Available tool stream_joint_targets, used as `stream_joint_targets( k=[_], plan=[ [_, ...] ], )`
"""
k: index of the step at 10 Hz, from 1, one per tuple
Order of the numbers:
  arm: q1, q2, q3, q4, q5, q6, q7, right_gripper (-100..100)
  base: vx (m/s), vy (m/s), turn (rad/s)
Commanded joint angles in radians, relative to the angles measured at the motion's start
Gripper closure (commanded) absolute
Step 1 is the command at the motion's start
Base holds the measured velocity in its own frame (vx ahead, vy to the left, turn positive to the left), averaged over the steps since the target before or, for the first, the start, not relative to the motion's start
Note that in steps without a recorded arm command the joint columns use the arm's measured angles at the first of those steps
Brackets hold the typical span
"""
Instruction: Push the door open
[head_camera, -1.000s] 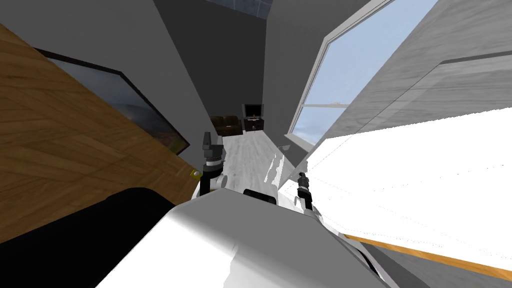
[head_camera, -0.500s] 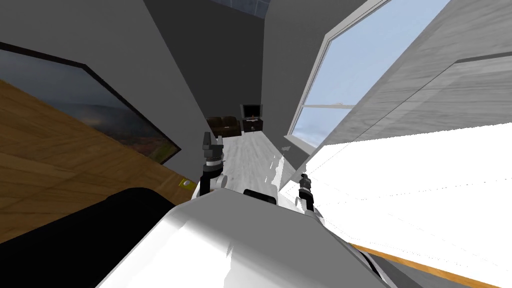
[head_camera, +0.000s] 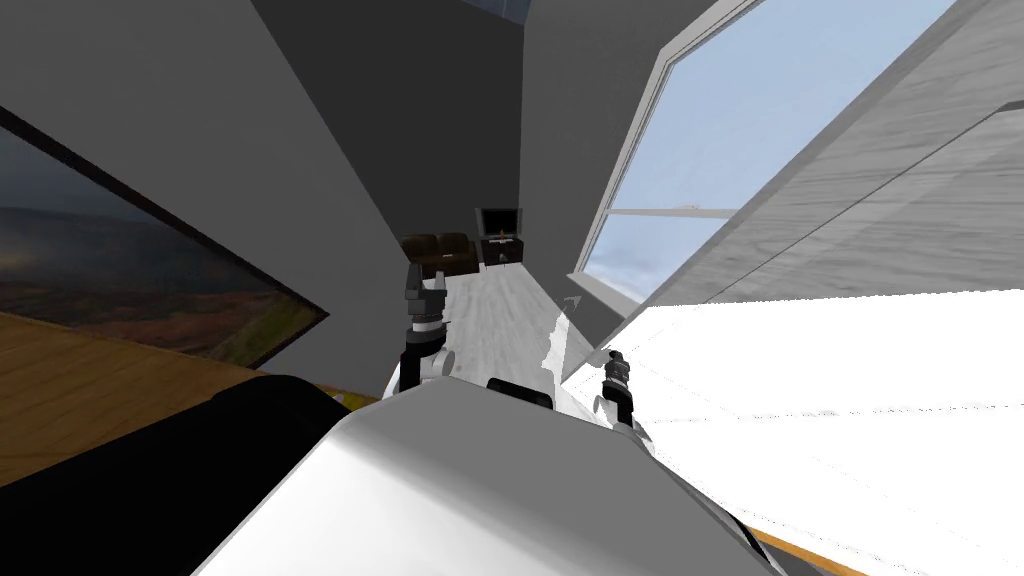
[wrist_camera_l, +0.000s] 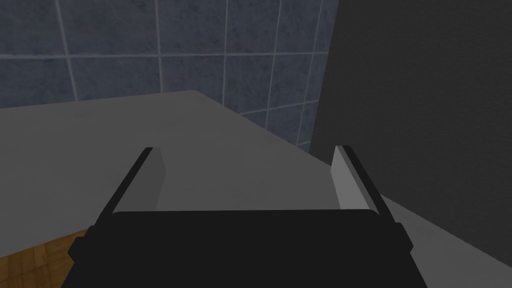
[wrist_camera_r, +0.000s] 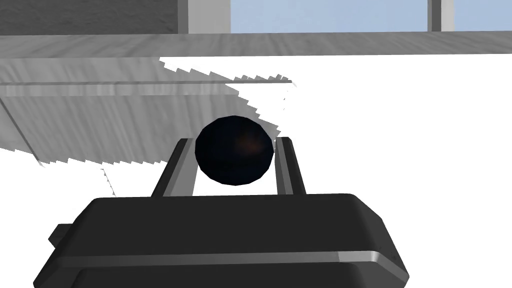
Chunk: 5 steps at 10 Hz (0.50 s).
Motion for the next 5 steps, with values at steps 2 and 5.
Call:
stream_joint_targets(
  k=[2,5],
  plan=[
    [0.001,-0.010,-0.030,0.000,-0.018,-0.007,0.013,100,0.227,0.037,-0.063],
    [0.013,-0.010,-0.051,-0.019,-0.030,0.006,0.023,100,0.150,0.014,-0.046]
  ],
)
